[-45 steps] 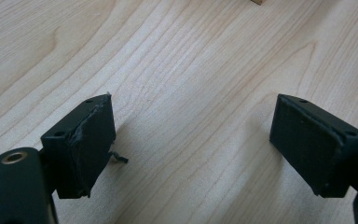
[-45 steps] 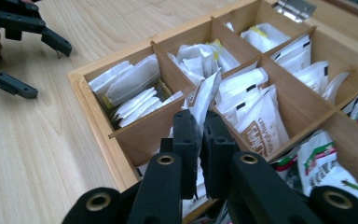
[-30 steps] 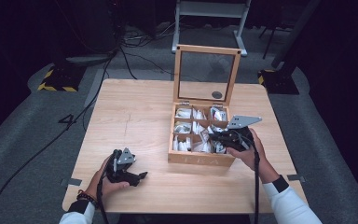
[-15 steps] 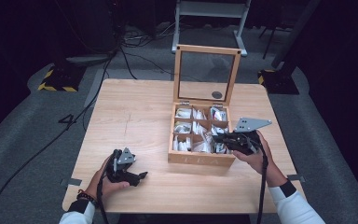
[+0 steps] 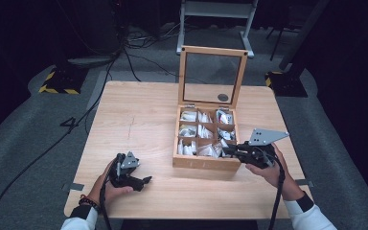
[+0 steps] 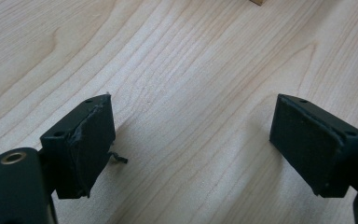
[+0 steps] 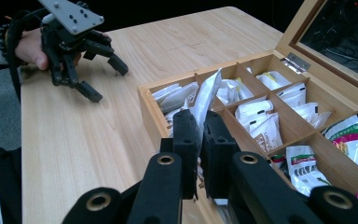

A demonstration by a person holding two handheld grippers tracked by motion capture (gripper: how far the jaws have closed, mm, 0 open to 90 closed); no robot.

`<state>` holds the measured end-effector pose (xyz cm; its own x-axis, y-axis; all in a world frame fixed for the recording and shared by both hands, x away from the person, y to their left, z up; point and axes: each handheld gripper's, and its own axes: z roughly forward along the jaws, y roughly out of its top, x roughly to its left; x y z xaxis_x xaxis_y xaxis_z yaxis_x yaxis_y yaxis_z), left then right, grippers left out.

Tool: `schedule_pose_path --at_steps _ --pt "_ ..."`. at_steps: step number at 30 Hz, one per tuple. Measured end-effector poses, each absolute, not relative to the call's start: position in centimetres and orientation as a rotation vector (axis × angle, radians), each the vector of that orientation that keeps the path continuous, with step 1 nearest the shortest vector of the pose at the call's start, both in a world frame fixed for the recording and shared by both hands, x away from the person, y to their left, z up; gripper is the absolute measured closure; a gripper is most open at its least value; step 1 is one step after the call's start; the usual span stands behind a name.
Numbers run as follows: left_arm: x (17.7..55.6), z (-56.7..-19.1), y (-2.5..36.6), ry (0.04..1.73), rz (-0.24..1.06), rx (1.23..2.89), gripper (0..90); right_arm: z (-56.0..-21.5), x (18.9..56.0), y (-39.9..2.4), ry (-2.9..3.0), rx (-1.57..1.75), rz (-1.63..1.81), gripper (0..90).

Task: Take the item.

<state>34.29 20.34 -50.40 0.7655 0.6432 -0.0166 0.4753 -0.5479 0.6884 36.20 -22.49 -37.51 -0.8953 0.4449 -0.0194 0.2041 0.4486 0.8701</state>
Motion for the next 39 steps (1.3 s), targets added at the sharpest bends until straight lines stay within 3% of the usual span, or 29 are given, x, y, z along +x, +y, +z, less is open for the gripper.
schedule_pose_path --at_steps 17,39 --pt "34.3 -50.4 20.3 0.830 0.310 2.257 14.5 -39.5 33.7 -22.0 2.558 0.462 1.380 86.2" --pt "34.3 -50.4 20.3 0.831 0.310 2.257 14.5 -44.5 32.3 -19.4 2.771 0.361 1.228 86.1"
